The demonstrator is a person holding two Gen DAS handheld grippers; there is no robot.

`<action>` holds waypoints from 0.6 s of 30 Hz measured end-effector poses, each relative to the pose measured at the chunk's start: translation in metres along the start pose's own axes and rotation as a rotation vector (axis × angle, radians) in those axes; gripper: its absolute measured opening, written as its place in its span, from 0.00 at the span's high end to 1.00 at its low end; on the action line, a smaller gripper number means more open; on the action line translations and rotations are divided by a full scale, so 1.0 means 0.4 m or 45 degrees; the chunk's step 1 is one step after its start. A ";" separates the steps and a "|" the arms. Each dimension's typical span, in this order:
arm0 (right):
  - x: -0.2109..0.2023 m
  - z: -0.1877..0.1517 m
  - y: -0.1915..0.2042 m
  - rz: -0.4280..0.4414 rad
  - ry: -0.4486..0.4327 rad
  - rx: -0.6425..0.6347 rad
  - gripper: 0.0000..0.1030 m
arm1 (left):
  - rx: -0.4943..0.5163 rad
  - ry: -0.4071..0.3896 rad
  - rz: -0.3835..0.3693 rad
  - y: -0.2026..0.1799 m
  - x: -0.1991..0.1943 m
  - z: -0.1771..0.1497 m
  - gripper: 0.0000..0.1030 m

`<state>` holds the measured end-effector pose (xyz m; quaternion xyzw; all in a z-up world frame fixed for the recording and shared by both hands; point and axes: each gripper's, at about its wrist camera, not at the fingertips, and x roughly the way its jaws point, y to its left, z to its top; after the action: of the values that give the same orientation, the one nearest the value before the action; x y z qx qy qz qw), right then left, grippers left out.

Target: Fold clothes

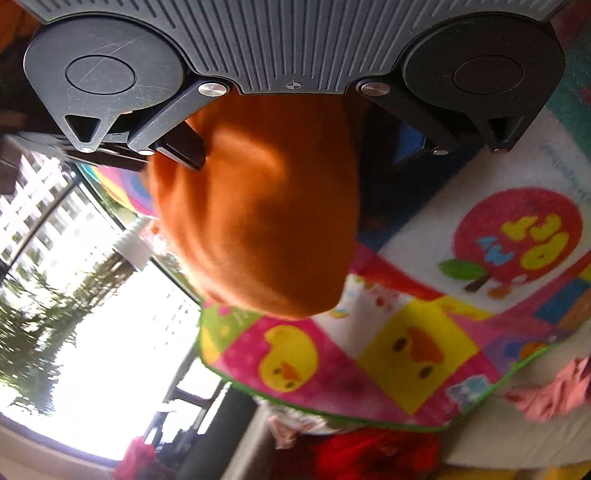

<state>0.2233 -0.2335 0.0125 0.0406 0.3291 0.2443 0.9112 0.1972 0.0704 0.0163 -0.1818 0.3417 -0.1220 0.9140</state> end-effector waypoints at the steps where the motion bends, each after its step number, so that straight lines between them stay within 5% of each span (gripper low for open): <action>1: 0.010 -0.003 0.010 -0.019 0.013 -0.027 0.21 | -0.006 0.023 -0.003 -0.001 0.015 -0.004 0.00; 7: 0.073 -0.024 0.026 -0.160 0.065 -0.129 0.10 | 0.086 0.088 -0.056 -0.058 0.050 -0.033 0.00; 13: 0.066 -0.032 0.019 -0.274 0.049 -0.182 0.10 | 0.097 0.083 -0.042 -0.065 0.056 -0.041 0.00; 18: 0.011 -0.037 0.035 -0.180 -0.004 -0.237 0.11 | 0.088 0.079 -0.046 -0.065 0.058 -0.037 0.00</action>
<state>0.2113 -0.2206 0.0016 -0.0672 0.3058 0.2088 0.9265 0.2018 0.0351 0.0033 -0.1524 0.3621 -0.1557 0.9063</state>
